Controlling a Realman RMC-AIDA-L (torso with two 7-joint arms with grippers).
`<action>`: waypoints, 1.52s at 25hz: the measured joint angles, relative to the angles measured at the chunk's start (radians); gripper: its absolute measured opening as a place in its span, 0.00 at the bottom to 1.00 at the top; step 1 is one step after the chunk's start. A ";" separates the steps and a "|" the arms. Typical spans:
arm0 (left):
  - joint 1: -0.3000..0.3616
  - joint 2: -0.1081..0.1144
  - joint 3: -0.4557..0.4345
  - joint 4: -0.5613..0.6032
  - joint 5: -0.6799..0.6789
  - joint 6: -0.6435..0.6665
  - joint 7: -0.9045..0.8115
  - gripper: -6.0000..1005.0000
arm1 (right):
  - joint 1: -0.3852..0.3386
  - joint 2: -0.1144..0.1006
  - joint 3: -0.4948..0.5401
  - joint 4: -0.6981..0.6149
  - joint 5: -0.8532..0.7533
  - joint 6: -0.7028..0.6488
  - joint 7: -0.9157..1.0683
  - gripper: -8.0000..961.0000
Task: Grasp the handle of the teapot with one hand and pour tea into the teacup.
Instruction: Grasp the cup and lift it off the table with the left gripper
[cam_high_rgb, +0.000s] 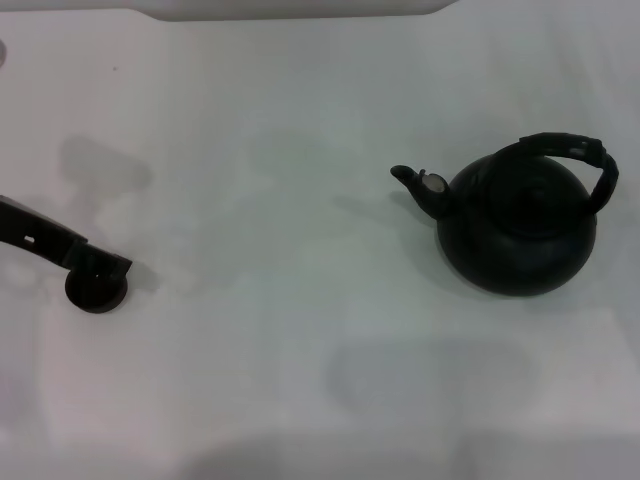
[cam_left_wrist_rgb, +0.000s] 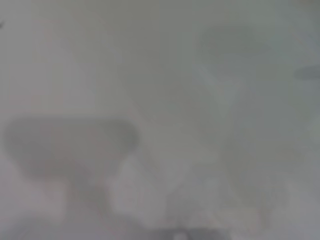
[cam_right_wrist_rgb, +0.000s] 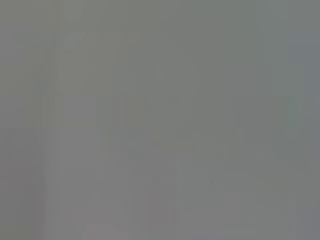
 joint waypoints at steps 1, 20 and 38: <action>0.000 0.000 0.001 -0.001 0.009 -0.004 -0.007 0.87 | -0.001 0.000 0.000 0.000 0.000 0.000 0.000 0.92; 0.000 0.002 0.052 -0.085 0.068 0.033 -0.022 0.87 | -0.009 0.000 0.000 0.013 0.000 0.000 0.000 0.92; -0.010 0.001 0.100 -0.171 0.079 0.151 -0.012 0.88 | -0.009 0.000 0.000 0.015 0.000 -0.013 0.001 0.92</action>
